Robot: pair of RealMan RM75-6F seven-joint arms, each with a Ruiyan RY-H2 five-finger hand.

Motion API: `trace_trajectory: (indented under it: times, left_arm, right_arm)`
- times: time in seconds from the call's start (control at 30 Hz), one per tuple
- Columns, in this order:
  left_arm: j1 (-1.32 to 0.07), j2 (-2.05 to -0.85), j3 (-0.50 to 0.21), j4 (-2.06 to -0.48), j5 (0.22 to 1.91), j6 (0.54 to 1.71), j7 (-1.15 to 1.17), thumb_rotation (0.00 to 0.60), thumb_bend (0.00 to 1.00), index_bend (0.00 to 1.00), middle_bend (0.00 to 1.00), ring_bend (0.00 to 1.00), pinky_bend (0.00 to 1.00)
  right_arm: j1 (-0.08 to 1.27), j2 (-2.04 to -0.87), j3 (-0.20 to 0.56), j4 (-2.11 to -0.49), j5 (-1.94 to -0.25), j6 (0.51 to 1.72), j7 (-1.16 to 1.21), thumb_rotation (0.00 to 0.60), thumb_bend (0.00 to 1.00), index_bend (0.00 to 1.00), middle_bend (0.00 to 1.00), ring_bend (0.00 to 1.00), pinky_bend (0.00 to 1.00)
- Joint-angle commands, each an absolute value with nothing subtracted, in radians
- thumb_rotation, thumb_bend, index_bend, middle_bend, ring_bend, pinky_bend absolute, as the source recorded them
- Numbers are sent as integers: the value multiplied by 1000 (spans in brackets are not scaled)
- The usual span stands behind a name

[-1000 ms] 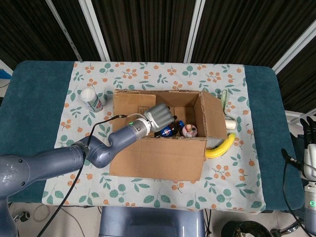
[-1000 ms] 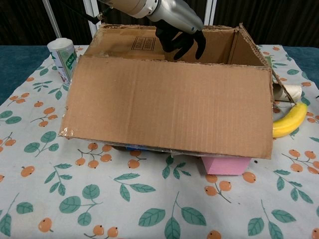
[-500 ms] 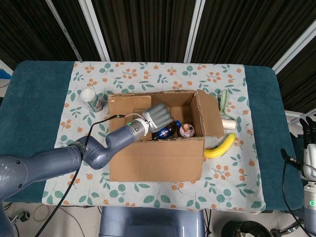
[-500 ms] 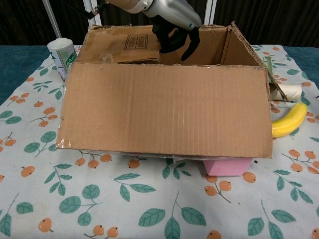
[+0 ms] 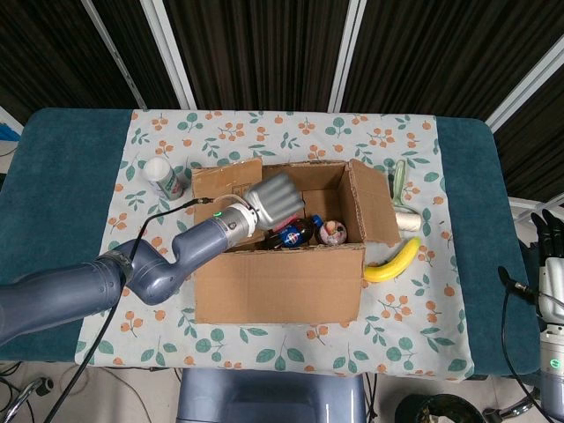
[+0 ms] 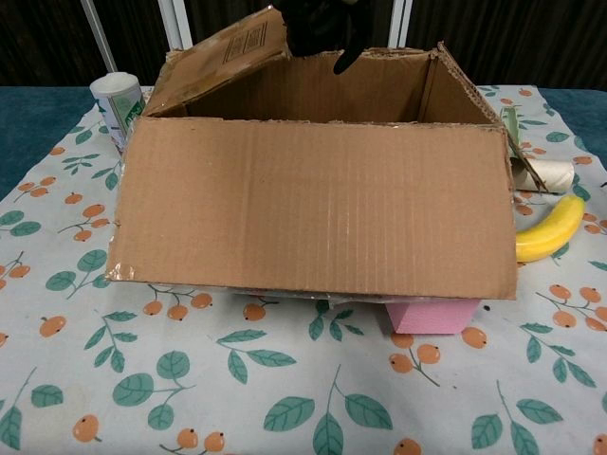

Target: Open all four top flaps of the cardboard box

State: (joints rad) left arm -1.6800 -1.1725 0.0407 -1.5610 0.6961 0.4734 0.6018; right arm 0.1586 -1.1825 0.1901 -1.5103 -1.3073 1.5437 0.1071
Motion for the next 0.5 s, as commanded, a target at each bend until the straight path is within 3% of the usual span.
trace_trajectory:
  times: [0.03, 0.5]
  left_arm:
    - [-1687, -1116, 48, -1611, 698, 484, 594, 600, 1000, 406, 674, 469, 512]
    - [-1680, -896, 48, -1788, 700, 484, 535, 600, 1000, 409, 683, 479, 520]
  right_arm:
    - [158, -1184, 190, -1511, -1311, 1542, 105, 600, 314, 11, 0, 0, 225]
    - [153, -1192, 191, -1513, -1321, 1529, 98, 600, 313, 11, 0, 0, 225]
